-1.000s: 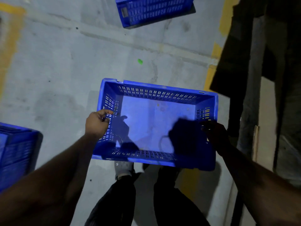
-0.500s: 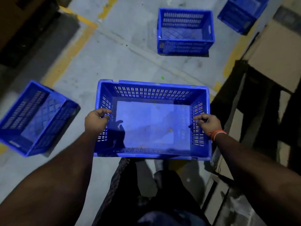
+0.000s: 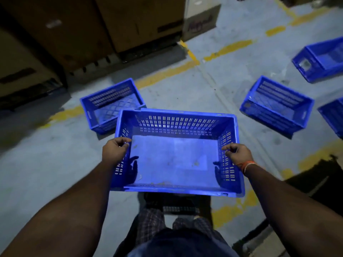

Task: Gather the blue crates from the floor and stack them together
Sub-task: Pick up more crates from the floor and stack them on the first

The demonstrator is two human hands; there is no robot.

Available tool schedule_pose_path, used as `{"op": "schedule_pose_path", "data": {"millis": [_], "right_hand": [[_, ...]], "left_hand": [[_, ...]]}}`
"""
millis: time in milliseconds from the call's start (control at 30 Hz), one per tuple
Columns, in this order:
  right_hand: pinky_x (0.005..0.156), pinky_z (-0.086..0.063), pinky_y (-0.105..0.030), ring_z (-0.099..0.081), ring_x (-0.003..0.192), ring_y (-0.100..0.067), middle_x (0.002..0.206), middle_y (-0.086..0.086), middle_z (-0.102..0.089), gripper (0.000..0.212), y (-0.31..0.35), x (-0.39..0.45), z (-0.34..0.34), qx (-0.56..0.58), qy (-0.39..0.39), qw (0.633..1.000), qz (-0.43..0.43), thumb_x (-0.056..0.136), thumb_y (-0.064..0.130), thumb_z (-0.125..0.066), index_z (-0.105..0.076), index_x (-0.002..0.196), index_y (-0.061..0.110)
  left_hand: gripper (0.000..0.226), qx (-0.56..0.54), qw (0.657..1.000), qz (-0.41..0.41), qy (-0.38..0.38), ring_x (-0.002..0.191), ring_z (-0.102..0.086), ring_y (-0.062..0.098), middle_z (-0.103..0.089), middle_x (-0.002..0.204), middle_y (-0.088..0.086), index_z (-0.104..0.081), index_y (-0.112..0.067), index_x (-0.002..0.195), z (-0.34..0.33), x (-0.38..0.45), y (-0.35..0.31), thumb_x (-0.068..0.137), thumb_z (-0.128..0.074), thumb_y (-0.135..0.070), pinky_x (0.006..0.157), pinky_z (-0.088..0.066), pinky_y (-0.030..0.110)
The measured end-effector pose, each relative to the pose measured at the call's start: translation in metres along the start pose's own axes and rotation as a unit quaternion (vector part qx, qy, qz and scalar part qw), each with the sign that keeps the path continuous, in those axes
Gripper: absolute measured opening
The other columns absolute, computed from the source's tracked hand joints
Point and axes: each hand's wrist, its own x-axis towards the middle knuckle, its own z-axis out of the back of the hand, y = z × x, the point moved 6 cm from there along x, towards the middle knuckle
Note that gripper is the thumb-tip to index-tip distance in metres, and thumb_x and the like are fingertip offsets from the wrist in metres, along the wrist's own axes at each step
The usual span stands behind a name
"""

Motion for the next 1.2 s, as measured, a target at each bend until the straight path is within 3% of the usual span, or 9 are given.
{"op": "schedule_pose_path", "data": {"millis": [200,267,400,600,700,767,967,1067,1200], "right_hand": [[0.046,-0.043,-0.022,-0.046,0.043,-0.014,0.06,-0.006,-0.059,0.023,0.106,0.036,-0.048,-0.029,0.042,0.997,0.062,0.083,0.002,-0.065,-0.071,0.081,0.024],[0.042,-0.041,-0.02,-0.045,0.04,-0.01,0.059,-0.006,-0.058,0.02,0.143,0.046,-0.065,-0.033,0.053,0.995,0.076,0.084,0.001,-0.064,-0.072,0.086,0.02],[0.057,-0.046,-0.028,-0.054,0.053,-0.018,0.066,-0.007,-0.064,0.022,0.207,0.074,-0.098,-0.045,0.066,0.992,0.096,0.082,0.003,-0.065,-0.072,0.081,0.024],[0.064,-0.051,-0.032,-0.059,0.06,-0.02,0.074,-0.008,-0.071,0.023,0.278,0.115,-0.144,-0.043,0.085,0.99,0.107,0.079,0.005,-0.065,-0.073,0.078,0.026],[0.069,-0.056,-0.035,-0.066,0.067,-0.027,0.078,-0.01,-0.073,0.022,0.302,0.139,-0.164,-0.043,0.093,0.989,0.103,0.078,0.006,-0.066,-0.074,0.078,0.026],[0.073,-0.058,-0.037,-0.069,0.075,-0.029,0.081,-0.01,-0.074,0.021,0.32,0.156,-0.176,-0.049,0.099,0.989,0.1,0.078,0.005,-0.066,-0.073,0.078,0.025],[0.074,-0.054,-0.03,-0.069,0.082,-0.029,0.087,-0.011,-0.074,0.021,0.377,0.233,-0.222,-0.057,0.127,0.987,0.084,0.079,0.004,-0.067,-0.073,0.08,0.024],[0.076,-0.049,-0.025,-0.069,0.085,-0.026,0.088,-0.008,-0.074,0.023,0.399,0.284,-0.25,-0.059,0.139,0.986,0.068,0.079,0.004,-0.066,-0.072,0.076,0.026],[0.084,-0.052,-0.028,-0.068,0.086,-0.024,0.088,-0.008,-0.074,0.021,0.418,0.355,-0.29,-0.07,0.147,0.986,0.043,0.078,0.007,-0.069,-0.071,0.076,0.027]], "left_hand": [[0.018,-0.031,0.996,0.053,-0.062,0.073,-0.064,0.02,-0.073,0.087,0.002,-0.078,-0.024,0.099,0.079,0.016,0.046,0.089,-0.066,-0.016,0.068,-0.045,0.026],[0.017,-0.044,0.994,0.068,-0.077,0.058,-0.057,0.017,-0.07,0.077,0.002,-0.078,-0.024,0.098,0.104,0.026,0.059,0.089,-0.066,-0.016,0.059,-0.042,0.025],[0.019,-0.056,0.99,0.089,-0.091,0.043,-0.042,0.016,-0.065,0.064,0.006,-0.077,-0.025,0.096,0.146,0.053,0.081,0.088,-0.064,-0.013,0.052,-0.038,0.026],[0.02,-0.06,0.987,0.109,-0.099,0.045,-0.049,0.009,-0.069,0.074,0.003,-0.075,-0.027,0.094,0.192,0.101,0.102,0.087,-0.065,-0.012,0.054,-0.041,0.026],[0.021,-0.075,0.983,0.131,-0.105,0.059,-0.06,0.021,-0.074,0.085,0.003,-0.075,-0.028,0.092,0.206,0.127,0.114,0.086,-0.065,-0.012,0.062,-0.047,0.029],[0.021,-0.078,0.981,0.139,-0.107,0.057,-0.057,0.022,-0.075,0.085,0.005,-0.075,-0.029,0.092,0.212,0.148,0.12,0.086,-0.065,-0.011,0.06,-0.045,0.028],[0.022,-0.102,0.972,0.181,-0.106,0.045,-0.048,0.019,-0.074,0.081,0.009,-0.076,-0.026,0.096,0.217,0.227,0.134,0.087,-0.064,-0.009,0.053,-0.043,0.025],[0.028,-0.114,0.964,0.213,-0.108,0.059,-0.065,0.024,-0.077,0.086,0.004,-0.075,-0.038,0.085,0.215,0.275,0.145,0.085,-0.066,-0.011,0.068,-0.058,0.036],[0.035,-0.105,0.965,0.224,-0.092,0.077,-0.073,0.025,-0.077,0.091,-0.002,-0.072,-0.05,0.081,0.202,0.353,0.167,0.086,-0.069,-0.015,0.082,-0.059,0.047]]}}
